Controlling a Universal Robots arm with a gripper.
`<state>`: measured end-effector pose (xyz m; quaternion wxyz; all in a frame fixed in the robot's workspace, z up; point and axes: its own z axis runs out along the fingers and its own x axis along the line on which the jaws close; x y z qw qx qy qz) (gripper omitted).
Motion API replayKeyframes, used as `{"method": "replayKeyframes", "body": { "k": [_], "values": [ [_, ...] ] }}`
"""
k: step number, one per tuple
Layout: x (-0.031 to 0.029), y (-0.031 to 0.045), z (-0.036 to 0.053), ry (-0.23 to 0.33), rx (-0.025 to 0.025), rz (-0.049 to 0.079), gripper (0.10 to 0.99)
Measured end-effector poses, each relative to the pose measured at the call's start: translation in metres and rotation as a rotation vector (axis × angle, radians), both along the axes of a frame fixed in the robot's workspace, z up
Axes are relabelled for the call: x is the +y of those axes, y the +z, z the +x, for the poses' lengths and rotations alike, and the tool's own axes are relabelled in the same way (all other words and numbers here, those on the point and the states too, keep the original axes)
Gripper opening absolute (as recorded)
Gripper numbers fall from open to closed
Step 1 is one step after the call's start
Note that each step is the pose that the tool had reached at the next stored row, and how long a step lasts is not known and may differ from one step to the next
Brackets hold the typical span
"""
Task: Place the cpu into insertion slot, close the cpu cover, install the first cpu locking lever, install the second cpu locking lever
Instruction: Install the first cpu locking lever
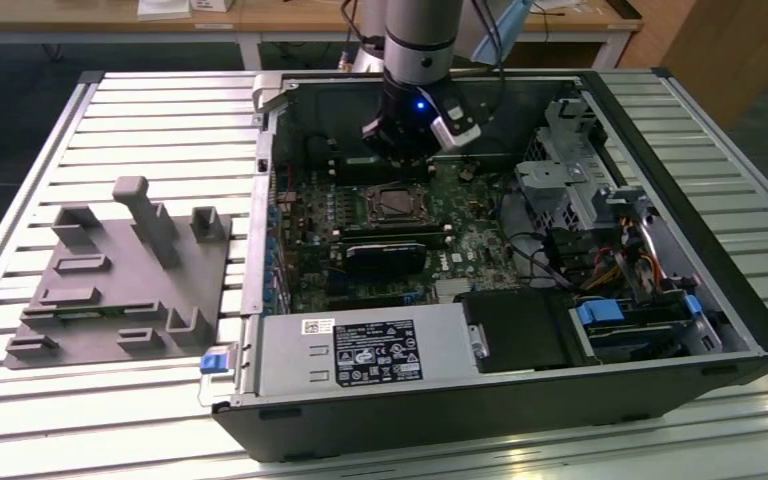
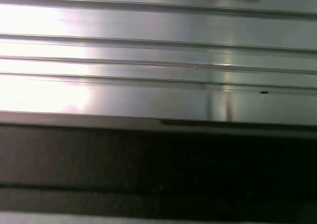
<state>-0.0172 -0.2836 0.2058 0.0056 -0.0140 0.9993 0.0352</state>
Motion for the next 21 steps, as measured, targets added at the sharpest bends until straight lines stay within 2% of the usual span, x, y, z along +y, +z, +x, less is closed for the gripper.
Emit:
{"method": "replayKeyframes", "body": {
  "k": [10,21],
  "values": [
    [-0.0001,-0.0061,0.0012,0.000,0.0004,0.000,0.106],
    [0.0000,-0.0041,0.0014,0.000,0.0001,-0.001,0.106]
  ]
}}
